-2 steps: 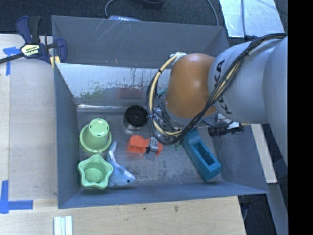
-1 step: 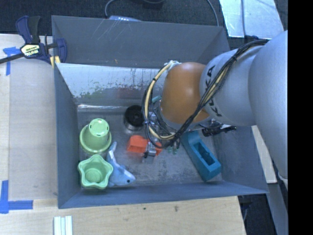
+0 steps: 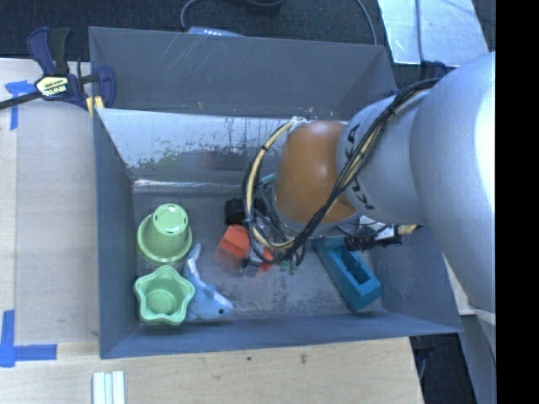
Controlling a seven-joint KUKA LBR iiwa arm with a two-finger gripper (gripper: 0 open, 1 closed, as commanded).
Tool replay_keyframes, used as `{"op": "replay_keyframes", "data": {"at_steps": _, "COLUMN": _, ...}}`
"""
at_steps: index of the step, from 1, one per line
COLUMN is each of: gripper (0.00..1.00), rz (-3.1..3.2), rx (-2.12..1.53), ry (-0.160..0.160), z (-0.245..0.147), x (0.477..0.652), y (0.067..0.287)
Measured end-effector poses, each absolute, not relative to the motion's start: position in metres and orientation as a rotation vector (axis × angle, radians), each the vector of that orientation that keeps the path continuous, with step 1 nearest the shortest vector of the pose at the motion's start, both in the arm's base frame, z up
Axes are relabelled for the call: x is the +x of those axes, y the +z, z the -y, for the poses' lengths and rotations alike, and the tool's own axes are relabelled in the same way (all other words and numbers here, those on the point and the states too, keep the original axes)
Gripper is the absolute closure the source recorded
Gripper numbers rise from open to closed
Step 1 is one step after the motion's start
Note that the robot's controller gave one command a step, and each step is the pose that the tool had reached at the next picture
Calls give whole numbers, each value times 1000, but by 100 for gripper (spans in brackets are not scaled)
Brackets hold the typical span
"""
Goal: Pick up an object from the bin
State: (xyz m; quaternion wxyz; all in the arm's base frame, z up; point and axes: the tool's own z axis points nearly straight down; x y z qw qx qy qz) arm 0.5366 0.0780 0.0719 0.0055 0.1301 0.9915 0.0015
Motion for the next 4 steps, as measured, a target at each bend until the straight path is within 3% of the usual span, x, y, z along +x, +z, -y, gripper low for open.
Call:
{"op": "replay_keyframes", "data": {"at_steps": 2, "gripper": 100, "rz": -3103, "rx": 408, "ry": 5, "z": -78, "x": 536, "y": 75}}
{"op": "replay_keyframes", "data": {"at_steps": 4, "gripper": 100, "rz": -3107, "rx": 409, "ry": 3, "z": -77, "x": 535, "y": 96}}
